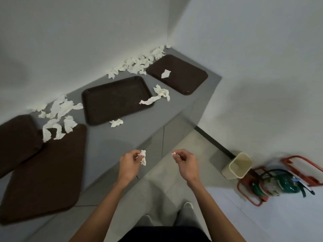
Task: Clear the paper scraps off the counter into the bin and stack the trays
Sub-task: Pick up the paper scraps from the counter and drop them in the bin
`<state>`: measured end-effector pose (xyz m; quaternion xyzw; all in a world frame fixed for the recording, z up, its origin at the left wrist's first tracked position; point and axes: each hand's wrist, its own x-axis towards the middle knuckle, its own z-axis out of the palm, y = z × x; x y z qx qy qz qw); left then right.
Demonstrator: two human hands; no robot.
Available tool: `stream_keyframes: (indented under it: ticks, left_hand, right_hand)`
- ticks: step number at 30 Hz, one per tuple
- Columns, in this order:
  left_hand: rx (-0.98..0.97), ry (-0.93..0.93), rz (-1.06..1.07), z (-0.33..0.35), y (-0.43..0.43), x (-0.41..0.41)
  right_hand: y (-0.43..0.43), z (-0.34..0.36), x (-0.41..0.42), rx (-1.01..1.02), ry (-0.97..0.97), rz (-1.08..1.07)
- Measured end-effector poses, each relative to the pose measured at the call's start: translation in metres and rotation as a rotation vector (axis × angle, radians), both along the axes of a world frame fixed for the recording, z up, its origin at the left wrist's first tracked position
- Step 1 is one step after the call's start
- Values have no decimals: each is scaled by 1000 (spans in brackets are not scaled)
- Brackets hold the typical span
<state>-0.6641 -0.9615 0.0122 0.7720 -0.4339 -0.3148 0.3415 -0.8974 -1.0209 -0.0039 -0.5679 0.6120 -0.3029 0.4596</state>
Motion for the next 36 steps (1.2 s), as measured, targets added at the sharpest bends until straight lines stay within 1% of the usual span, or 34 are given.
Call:
stream_keyframes:
  ticks: [5,8,11,14,17,20,22,24,29,31,36]
  left_hand:
    - [-5,101,-98,0,-39,-88]
    - [0,106,-131,-8,-67,-153]
    - [12,126,-126,-27,-94,-229]
    - [46,119,-148,-45,-113,-312]
    - [83,156,-176,-68,-132,-390]
    - [115,173,-246,-102,-152,-454]
    - [122,152,-259,-132,-168,-495]
    - [145,160,-265,-155,-183,-524]
    - [226,214,-258,-242,-232,-587]
    - [237,165,-308,-285,-254,-605]
    - [242,53,-507,-392,-308,-643]
  right_hand:
    - [-2,15,-107,-8,-3,-135]
    - [-15,12,-178,1,2,-210]
    - [-34,-5,-254,-4,39,-256]
    - [-53,-24,-328,22,62,-294]
    - [-73,-53,-398,73,85,-327]
    - [-95,-93,-460,126,150,-345]
    - [-111,-128,-497,162,201,-357]
    - [-125,-159,-521,195,241,-352]
    - [-163,-258,-573,254,330,-354]
    - [-181,-302,-587,270,362,-322]
    - [-225,-415,-609,253,462,-230]
